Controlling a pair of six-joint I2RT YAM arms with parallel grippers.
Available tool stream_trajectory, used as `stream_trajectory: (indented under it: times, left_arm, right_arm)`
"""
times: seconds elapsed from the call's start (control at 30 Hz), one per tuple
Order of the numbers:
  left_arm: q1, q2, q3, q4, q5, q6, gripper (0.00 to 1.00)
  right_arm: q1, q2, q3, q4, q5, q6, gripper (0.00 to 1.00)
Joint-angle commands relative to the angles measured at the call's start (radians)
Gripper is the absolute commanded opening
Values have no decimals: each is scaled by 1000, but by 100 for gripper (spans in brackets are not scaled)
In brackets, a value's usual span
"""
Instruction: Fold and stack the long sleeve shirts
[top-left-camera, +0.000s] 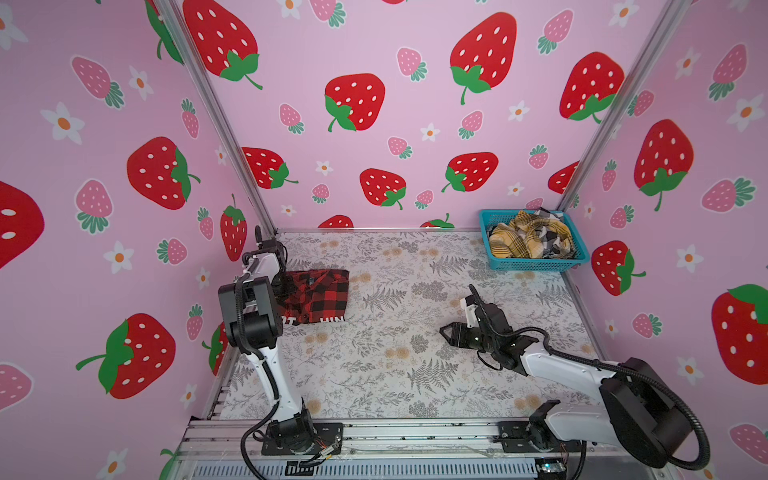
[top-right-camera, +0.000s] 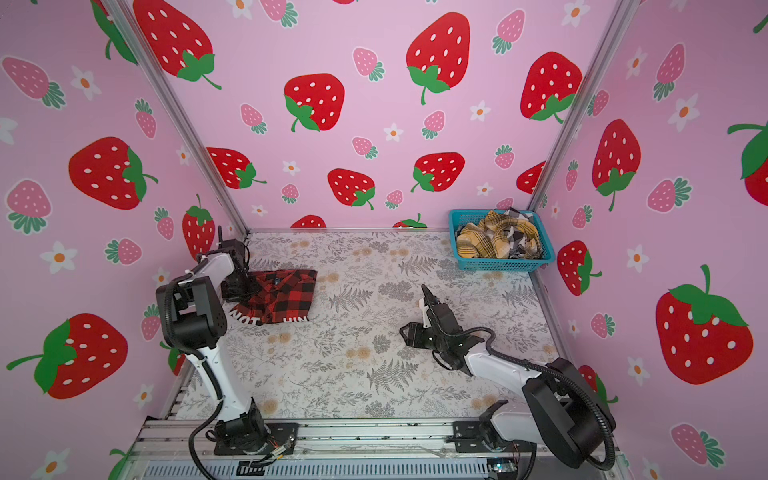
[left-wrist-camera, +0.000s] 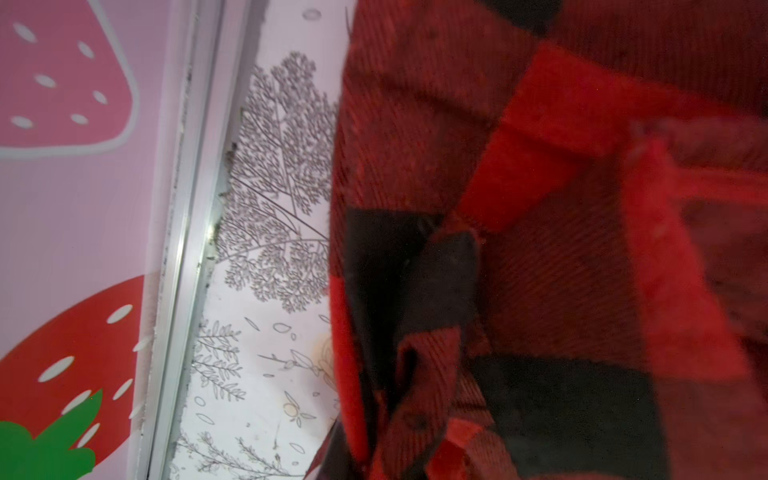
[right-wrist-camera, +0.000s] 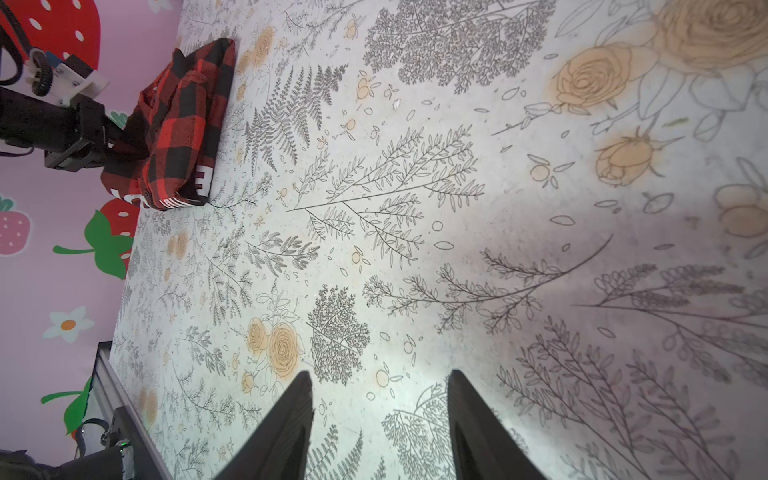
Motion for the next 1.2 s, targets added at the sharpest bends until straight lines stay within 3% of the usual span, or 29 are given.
stream_trajectory:
  times: [0.0, 0.13, 0.33, 0.5, 0.53, 0.57, 0.6, 0.63, 0.7, 0.87, 1.0, 1.1, 1.17]
  left_arm:
    - [18, 44, 101, 21, -35, 38, 0]
    - [27, 122, 217, -20, -5, 46, 0]
    - [40, 184, 260, -11, -8, 43, 0]
    - [59, 158, 172, 54, 20, -11, 1]
    - [63, 158, 168, 42, 10, -17, 23]
    - [65, 150, 157, 42, 3, -25, 39]
    - [69, 131, 137, 46, 4, -31, 62]
    - [74, 110, 124, 44, 14, -42, 70]
    - [89, 62, 119, 19, 44, -77, 76]
    - [114, -97, 53, -29, 30, -238, 70]
    - [119, -176, -52, 34, 161, -305, 49]
    - [133, -145, -53, 32, 208, -320, 31]
    - [147, -109, -34, 27, 236, -317, 25]
  right_arm:
    - [0, 16, -10, 46, -15, -11, 54]
    - [0, 34, -1, 40, -8, -6, 53]
    - [0, 11, -14, 42, 13, 10, 53]
    - [0, 11, -29, 72, 13, 24, 53]
    - [0, 15, -26, 72, 11, 24, 53]
    - [0, 18, -24, 71, 11, 24, 53]
    - [0, 16, -23, 70, 11, 24, 53]
    - [0, 9, -26, 72, 13, 24, 53]
    - [0, -13, -37, 81, 14, 21, 53]
    - [1, -51, -50, 82, 11, 12, 53]
    - [5, -65, -58, 87, 15, 18, 53]
    - [9, -83, -59, 86, 27, 24, 53]
    - [13, -95, -60, 82, 35, 26, 53]
